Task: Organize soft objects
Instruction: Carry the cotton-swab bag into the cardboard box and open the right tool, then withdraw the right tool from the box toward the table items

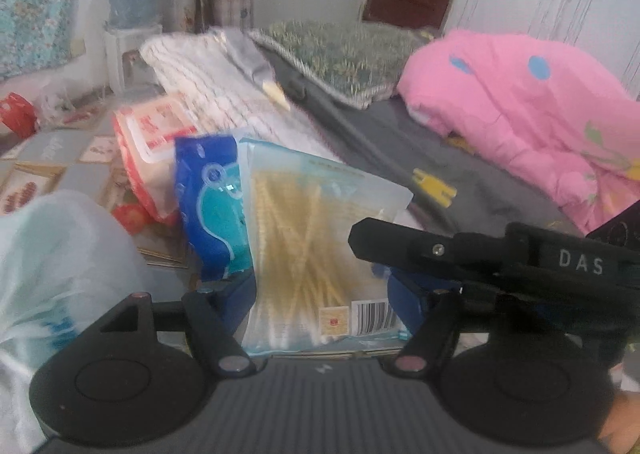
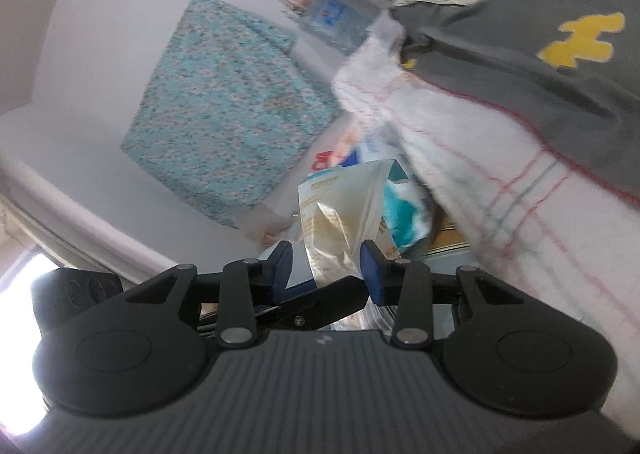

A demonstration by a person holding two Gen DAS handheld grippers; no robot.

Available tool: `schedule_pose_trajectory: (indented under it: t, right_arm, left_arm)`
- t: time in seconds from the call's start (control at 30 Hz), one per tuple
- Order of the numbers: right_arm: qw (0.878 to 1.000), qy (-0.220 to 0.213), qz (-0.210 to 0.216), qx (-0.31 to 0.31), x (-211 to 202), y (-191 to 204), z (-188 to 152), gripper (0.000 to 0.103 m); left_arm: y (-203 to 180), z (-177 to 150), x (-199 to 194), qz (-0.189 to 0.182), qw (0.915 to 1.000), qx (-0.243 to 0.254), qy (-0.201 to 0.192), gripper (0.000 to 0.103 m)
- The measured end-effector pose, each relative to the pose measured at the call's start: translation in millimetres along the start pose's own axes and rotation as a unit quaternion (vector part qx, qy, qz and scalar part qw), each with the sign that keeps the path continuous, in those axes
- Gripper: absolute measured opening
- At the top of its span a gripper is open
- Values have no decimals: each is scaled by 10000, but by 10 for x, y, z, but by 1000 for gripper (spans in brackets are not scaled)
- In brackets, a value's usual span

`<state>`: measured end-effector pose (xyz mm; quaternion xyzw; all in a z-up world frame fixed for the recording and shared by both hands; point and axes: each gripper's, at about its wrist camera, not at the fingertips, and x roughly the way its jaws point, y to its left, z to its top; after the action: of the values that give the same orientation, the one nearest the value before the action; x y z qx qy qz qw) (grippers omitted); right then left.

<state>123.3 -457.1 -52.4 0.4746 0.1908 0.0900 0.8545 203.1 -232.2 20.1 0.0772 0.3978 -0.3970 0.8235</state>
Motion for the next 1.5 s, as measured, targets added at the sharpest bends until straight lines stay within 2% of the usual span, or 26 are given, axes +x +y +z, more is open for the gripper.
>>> schedule_pose_trajectory:
  t: [0.17, 0.3, 0.47, 0.63, 0.83, 1.0, 1.1, 1.2, 1.27, 1.33, 1.4, 1.5]
  right_arm:
    - [9988, 114, 414, -253, -102, 359, -81, 37]
    - [9941, 466, 796, -565, -18, 759, -204, 37]
    - [9783, 1295, 1332, -916, 420, 1386, -451, 37]
    - [9521, 2368, 1609, -1072, 1084, 2002, -866, 37]
    - [9154, 3552, 1269, -1407, 1993, 2638, -1556, 38]
    - [8926, 4166, 607, -1610, 2623, 2863, -2123, 38]
    - [8848, 4299, 253, -1779, 2821, 2925, -2379, 38]
    - [8804, 4337, -83, -1914, 2998, 2964, -2566, 40]
    - [8753, 4375, -239, -2048, 3045, 2885, -2594, 43]
    - [8713, 4371, -357, -2201, 3101, 2909, -2667, 52]
    - [8691, 4345, -379, -2333, 3095, 2937, -2714, 64]
    - [8681, 4343, -299, -2386, 3060, 2947, -2706, 68]
  left_arm:
    - [-42, -82, -500, 291, 9988, -120, -366, 73]
    - [63, -219, -1012, 708, 9944, -333, -705, 74]
    - [476, -406, -1655, 1196, 9851, -773, -960, 74]
    - [1091, -671, -2229, 1719, 9706, -1412, -917, 75]
    - [1810, -983, -2546, 2478, 9465, -1983, -576, 75]
    - [2472, -1177, -2545, 2470, 9321, -2647, -98, 75]
    - [2829, -1326, -2468, 2337, 9234, -3042, 143, 75]
    - [2988, -1440, -2362, 2329, 9153, -3273, 308, 75]
    - [3064, -1511, -2311, 2387, 9133, -3269, 461, 75]
    - [3092, -1508, -2234, 2507, 9115, -3199, 638, 75]
    - [3085, -1542, -2183, 2518, 9121, -3156, 714, 75]
    - [3081, -1549, -2155, 2513, 9133, -3126, 710, 75]
